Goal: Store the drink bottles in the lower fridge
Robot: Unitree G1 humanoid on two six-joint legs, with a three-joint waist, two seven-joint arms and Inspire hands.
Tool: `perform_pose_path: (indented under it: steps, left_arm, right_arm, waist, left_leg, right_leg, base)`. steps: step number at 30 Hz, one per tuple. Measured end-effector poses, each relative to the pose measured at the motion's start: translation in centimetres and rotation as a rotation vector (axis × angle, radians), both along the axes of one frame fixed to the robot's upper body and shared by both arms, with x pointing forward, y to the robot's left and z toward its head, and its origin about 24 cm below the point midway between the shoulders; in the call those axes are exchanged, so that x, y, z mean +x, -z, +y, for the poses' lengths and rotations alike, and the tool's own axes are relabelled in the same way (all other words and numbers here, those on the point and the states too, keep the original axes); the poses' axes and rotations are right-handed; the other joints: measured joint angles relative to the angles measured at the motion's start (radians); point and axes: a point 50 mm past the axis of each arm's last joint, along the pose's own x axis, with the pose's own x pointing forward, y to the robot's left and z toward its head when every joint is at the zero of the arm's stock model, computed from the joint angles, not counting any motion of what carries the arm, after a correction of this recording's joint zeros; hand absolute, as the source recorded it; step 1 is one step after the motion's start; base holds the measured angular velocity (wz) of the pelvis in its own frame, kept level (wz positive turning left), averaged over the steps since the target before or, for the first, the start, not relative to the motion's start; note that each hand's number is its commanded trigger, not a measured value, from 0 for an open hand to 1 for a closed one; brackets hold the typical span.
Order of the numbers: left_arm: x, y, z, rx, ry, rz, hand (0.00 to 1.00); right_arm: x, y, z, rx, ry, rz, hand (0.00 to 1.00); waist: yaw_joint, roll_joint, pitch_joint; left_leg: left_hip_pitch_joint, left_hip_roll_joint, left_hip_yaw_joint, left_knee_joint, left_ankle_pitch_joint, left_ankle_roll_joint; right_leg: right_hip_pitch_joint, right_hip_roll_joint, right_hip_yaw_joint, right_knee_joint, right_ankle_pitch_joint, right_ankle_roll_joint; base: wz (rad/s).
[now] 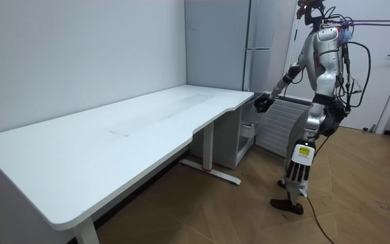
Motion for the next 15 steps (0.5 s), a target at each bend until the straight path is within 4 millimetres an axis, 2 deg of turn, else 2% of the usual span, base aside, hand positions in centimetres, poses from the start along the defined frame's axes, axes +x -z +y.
perform_pose_path:
  steps: [5, 6, 15]
  left_arm:
    - [-0.4, 0.1, 0.2, 0.005, 0.004, 0.017, 0.00]
    - [-0.5, 0.1, 0.3, 0.007, 0.003, 0.020, 0.00]
    - [-1.6, 0.3, 0.5, 0.000, 0.013, 0.046, 0.00]
  right_arm:
    - [0.0, 0.0, 0.0, -0.006, -0.004, 0.006, 1.00]
    - [0.0, 0.0, 0.0, -0.010, -0.003, 0.007, 0.00]
    - [-0.1, 0.1, -0.1, -0.021, 0.003, 0.031, 0.00]
  waist:
    - [-0.002, 0.000, 0.0000]
    - [-0.002, 0.000, 0.0000]
    - [-0.001, 0.000, 0.0000]
  left_leg:
    - [0.001, -0.001, -0.004, 0.002, 0.000, 0.000]
    - [0.001, -0.001, -0.005, 0.002, 0.000, 0.000]
    - [0.000, -0.003, -0.006, 0.006, 0.000, 0.000]
  right_leg:
    - [0.000, 0.001, 0.003, 0.004, -0.003, 0.000]
    - [0.000, 0.001, 0.002, 0.006, -0.004, 0.000]
    - [-0.001, -0.002, 0.002, 0.010, -0.009, 0.000]
  base:
    - [0.00]
    - [0.00]
    - [0.00]
